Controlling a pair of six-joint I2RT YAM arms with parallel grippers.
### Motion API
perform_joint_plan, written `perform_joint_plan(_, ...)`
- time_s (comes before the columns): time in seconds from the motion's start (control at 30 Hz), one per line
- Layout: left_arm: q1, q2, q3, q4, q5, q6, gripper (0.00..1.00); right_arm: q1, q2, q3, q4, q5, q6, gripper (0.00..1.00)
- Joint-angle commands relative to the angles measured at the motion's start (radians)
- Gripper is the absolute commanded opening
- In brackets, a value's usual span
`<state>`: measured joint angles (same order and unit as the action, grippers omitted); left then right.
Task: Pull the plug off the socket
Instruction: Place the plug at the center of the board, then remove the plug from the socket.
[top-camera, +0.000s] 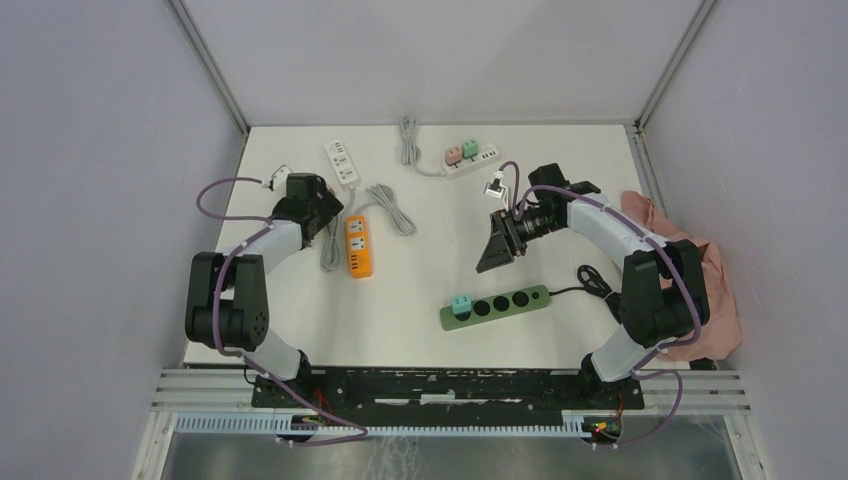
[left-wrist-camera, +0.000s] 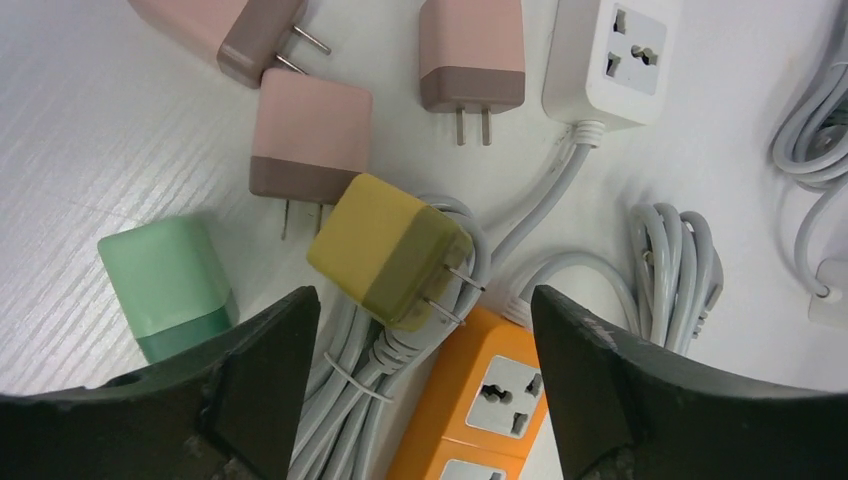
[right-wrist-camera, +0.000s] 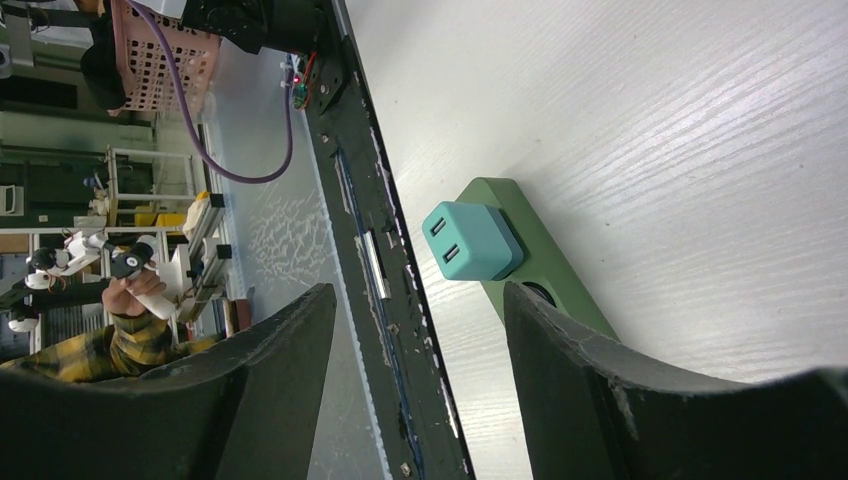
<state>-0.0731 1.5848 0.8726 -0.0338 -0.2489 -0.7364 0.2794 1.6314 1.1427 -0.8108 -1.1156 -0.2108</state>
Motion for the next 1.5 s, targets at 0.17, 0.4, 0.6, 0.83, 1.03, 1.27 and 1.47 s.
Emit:
perform_joint_plan(0.17, 0.007, -0.161, -0.021, 0.003, 0.067, -0.04, 0.87, -0.004, -0.019, 0.047, -0.011, -0.021, -0.034, 0.68)
perform_joint_plan(0.4, 0.007, -0.306, -0.132, 0.095, 0.257, -0.025, 0.88, -0.005, -0.023, 0.051, -0.024, -0.023, -0.047, 0.68)
perform_joint_plan(0.6, 0.007, -0.453, -0.24, 0.215, 0.43, -0.005, 0.88, -0.005, -0.033, 0.054, -0.04, -0.023, -0.069, 0.68)
perform_joint_plan(0.83, 0.003, -0.571, -0.355, 0.392, 0.657, -0.02, 0.88, -0.005, -0.043, 0.062, -0.062, -0.02, -0.098, 0.68)
perform_joint_plan(1.03, -0.052, -0.621, -0.414, 0.494, 0.77, -0.041, 0.88, -0.005, -0.054, 0.062, -0.073, -0.019, -0.119, 0.68)
perform_joint_plan(1.27, -0.228, -0.622, -0.447, 0.565, 0.766, -0.017, 0.89, -0.005, -0.062, 0.067, -0.092, -0.014, -0.143, 0.68)
perform_joint_plan(1.47, -0.359, -0.611, -0.493, 0.661, 0.755, -0.008, 0.89, -0.006, -0.068, 0.066, -0.097, -0.015, -0.154, 0.68)
